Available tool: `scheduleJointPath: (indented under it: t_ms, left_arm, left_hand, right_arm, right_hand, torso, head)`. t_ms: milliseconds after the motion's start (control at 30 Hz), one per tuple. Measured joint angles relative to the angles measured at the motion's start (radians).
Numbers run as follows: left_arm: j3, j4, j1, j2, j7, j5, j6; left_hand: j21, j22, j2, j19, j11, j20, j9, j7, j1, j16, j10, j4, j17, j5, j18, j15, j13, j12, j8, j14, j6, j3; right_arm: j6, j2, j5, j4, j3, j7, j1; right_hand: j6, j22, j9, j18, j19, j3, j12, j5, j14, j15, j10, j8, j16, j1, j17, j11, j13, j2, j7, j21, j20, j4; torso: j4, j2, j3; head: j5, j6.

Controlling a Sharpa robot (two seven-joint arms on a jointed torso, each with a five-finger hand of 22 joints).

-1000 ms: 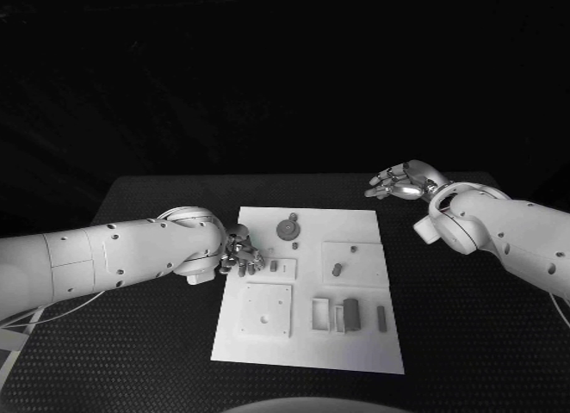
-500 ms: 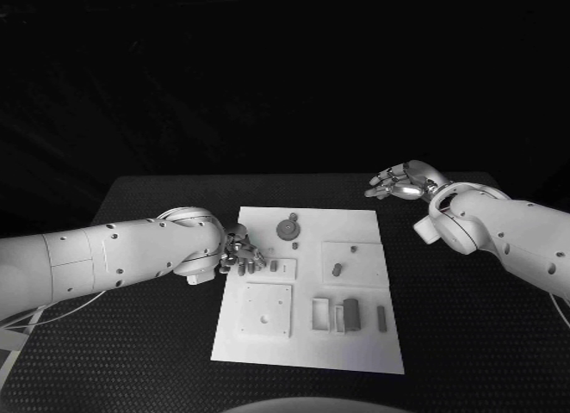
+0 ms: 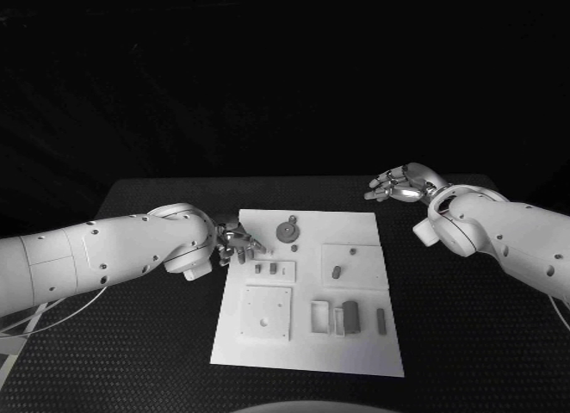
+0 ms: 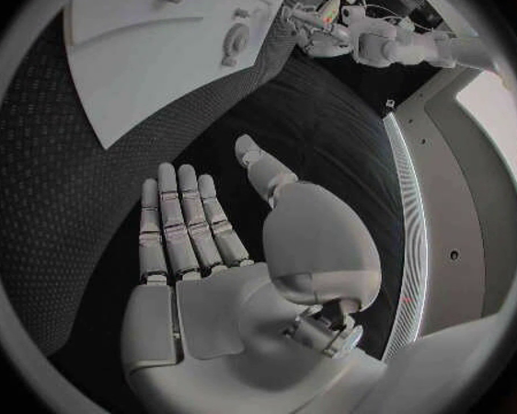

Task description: Assemble the parts on the task board

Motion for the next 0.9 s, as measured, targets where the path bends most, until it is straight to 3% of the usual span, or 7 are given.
scheduleJointPath:
  t_ms: [67,133,233,333,567,733,900]
  left_arm:
    - [0.025,0.003,0.002,0.001,0.035,0.013,-0.054]
    - [0.034,0.002,0.007,0.002,0.070,0.022,-0.107]
    - [0.033,-0.010,0.015,0.008,0.160,0.033,-0.196]
    - [0.033,-0.016,0.018,0.019,0.265,0.037,-0.266]
    - [0.028,-0.023,0.021,0.062,0.421,-0.109,-0.306]
    - [0.024,-0.029,0.021,0.092,0.471,-0.253,-0.306]
    - [0.000,-0.052,0.020,0.135,0.478,-0.391,-0.303]
  left_hand:
    - [-0.004,0.000,0.016,-0.003,0.005,0.003,0.002,0.005,0.035,-0.001,-0.005,-0.029,-0.003,0.048,0.000,0.003,0.000,-0.001,0.000,-0.003,-0.006,0.002]
    - [-0.020,-0.005,0.024,-0.010,0.010,0.010,0.005,0.011,0.075,-0.018,-0.022,-0.060,-0.010,0.067,0.000,0.012,-0.004,-0.007,0.000,-0.012,-0.014,0.004]
    - [-0.092,-0.047,0.028,-0.067,0.037,0.042,0.008,0.031,0.145,-0.096,-0.076,-0.107,-0.047,0.072,0.000,0.039,-0.036,-0.056,0.000,-0.064,-0.039,0.022]
    - [-0.145,-0.090,0.034,-0.077,0.045,0.052,0.012,0.033,0.249,-0.154,-0.087,-0.153,-0.073,0.027,0.002,0.050,-0.070,-0.087,0.000,-0.066,-0.041,0.039]
    - [-0.319,-0.232,0.004,-0.141,0.100,0.111,-0.025,0.040,0.347,-0.367,-0.124,-0.164,-0.154,-0.030,0.022,0.115,-0.183,-0.231,-0.032,-0.101,-0.084,0.046]
    - [-0.351,-0.274,-0.006,-0.095,0.104,0.118,-0.044,0.031,0.379,-0.412,-0.124,-0.163,-0.148,-0.032,0.035,0.116,-0.234,-0.293,-0.040,-0.057,-0.093,0.037]
    - [-0.351,-0.277,0.004,-0.075,0.106,0.112,-0.048,0.028,0.385,-0.413,-0.107,-0.152,-0.130,-0.046,0.035,0.108,-0.253,-0.305,-0.031,-0.039,-0.070,0.027]
  right_arm:
    - [0.000,-0.001,0.000,0.000,0.000,0.000,0.000]
    - [0.000,-0.001,0.001,-0.002,0.000,0.000,-0.001]
    - [-0.001,0.000,0.001,-0.005,0.000,0.001,-0.001]
    - [-0.001,0.002,0.004,-0.010,0.000,0.001,-0.001]
    - [-0.001,0.004,0.013,-0.014,0.000,0.001,-0.001]
    - [-0.001,0.006,0.018,-0.015,0.000,0.001,-0.001]
    - [-0.001,0.012,0.023,-0.016,0.000,0.001,-0.001]
  right_hand:
    - [0.000,0.000,0.000,0.000,0.000,0.000,0.000,0.000,0.000,0.000,0.000,0.000,0.000,0.000,0.000,0.000,0.000,0.000,0.000,0.000,0.000,0.000]
    - [0.000,0.000,0.000,0.000,0.000,0.000,0.000,0.000,0.000,0.000,0.000,0.000,0.000,0.000,0.000,0.000,-0.001,0.000,0.000,0.000,0.000,0.000]
    - [0.000,0.000,0.000,0.000,0.000,0.000,0.000,0.000,0.000,0.000,0.000,0.000,0.000,0.000,0.000,0.000,-0.001,0.000,0.000,0.000,0.000,0.000]
    - [0.000,0.000,0.000,0.000,0.000,0.000,0.000,0.000,0.000,0.000,0.000,0.000,0.000,0.000,0.001,0.000,-0.002,0.000,0.000,0.000,0.000,0.000]
    - [0.000,0.001,0.000,0.000,0.000,0.000,0.000,0.000,0.000,0.000,0.000,0.000,0.000,0.000,0.001,0.000,-0.003,0.000,0.000,0.000,0.000,0.000]
    - [0.000,0.001,0.000,0.000,0.000,0.000,0.000,0.000,0.000,0.000,0.000,0.000,0.000,0.000,0.001,0.000,-0.003,0.000,0.000,0.000,0.000,0.000]
    - [0.000,0.002,0.000,0.000,0.000,0.000,0.000,0.000,0.005,0.003,0.004,0.000,0.000,0.000,0.002,0.004,-0.004,0.000,0.000,0.000,0.000,0.000]
  torso:
    - [0.0000,0.000,0.0002]
    - [0.0000,0.000,0.0004]
    - [0.0000,0.000,0.0003]
    - [-0.0005,0.000,0.0010]
    - [-0.0011,0.000,0.0010]
    - [-0.0011,0.001,0.0009]
    - [-0.0011,0.001,0.0004]
  head:
    - [0.000,0.002]
    - [-0.001,0.005]
    - [-0.003,0.010]
    - [-0.004,0.014]
    - [-0.009,0.024]
    - [-0.012,0.028]
    - [-0.013,0.029]
